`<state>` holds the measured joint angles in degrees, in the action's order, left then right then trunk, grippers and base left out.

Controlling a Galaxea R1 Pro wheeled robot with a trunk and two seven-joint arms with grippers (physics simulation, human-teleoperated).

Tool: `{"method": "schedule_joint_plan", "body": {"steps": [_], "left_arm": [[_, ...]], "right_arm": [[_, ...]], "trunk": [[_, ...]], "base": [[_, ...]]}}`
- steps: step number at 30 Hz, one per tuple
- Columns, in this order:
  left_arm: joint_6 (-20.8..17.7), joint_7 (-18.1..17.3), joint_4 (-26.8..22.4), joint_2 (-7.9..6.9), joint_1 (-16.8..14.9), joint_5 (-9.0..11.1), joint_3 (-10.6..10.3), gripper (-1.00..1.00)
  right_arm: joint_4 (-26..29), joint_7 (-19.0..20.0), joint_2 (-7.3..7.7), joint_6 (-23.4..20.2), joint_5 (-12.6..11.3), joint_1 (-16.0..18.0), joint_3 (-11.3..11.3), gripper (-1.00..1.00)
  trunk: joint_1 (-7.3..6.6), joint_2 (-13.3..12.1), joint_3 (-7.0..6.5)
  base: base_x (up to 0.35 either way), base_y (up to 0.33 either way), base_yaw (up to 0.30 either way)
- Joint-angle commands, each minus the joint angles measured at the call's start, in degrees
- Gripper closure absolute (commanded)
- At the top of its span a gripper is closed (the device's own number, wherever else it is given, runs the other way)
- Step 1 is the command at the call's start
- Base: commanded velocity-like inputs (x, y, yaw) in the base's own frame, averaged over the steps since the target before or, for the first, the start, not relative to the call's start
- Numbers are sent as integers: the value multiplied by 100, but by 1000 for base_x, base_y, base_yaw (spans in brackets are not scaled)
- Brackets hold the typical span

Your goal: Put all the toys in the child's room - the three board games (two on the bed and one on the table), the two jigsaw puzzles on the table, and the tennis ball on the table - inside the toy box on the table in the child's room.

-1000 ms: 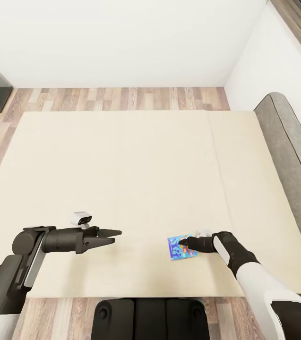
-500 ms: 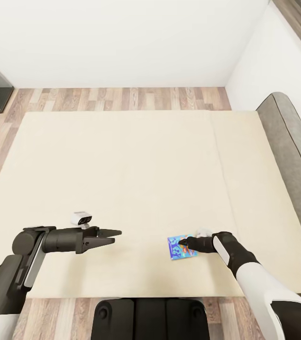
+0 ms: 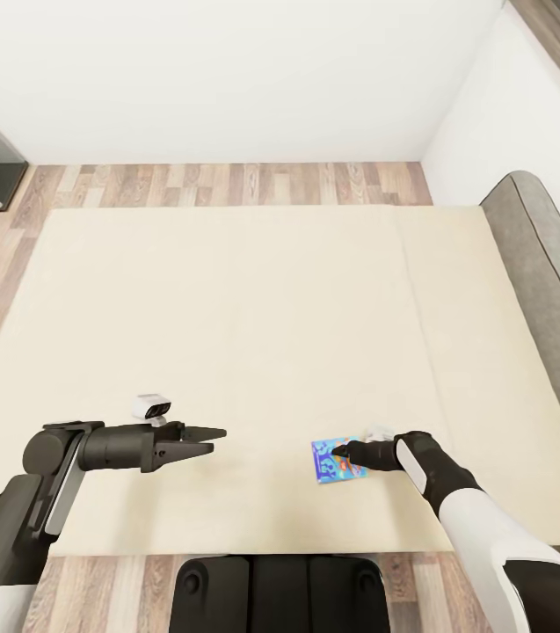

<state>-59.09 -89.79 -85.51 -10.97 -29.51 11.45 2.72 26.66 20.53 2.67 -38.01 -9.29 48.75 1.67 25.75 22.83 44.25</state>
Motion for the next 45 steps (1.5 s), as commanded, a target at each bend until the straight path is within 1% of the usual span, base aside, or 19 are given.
{"method": "schedule_joint_plan", "body": {"steps": [1, 26, 45], "left_arm": [[-60, -21, -1, -2, -2, -2, -1, -100], [-61, -21, -1, -2, -2, -2, 0, -100], [-63, -21, -1, -2, -2, -2, -1, -100]], "right_arm": [[6, -1, -2, -39, -29, -1, 17, -100], [6, -5, -4, -39, -29, 12, 17, -100], [6, -14, -47, -39, -21, 12, 17, -100]], "trunk": [[3, 9, 6], [3, 9, 6], [3, 9, 6]], "base": [[0, 65, 0], [0, 41, 0], [0, 55, 0]]}}
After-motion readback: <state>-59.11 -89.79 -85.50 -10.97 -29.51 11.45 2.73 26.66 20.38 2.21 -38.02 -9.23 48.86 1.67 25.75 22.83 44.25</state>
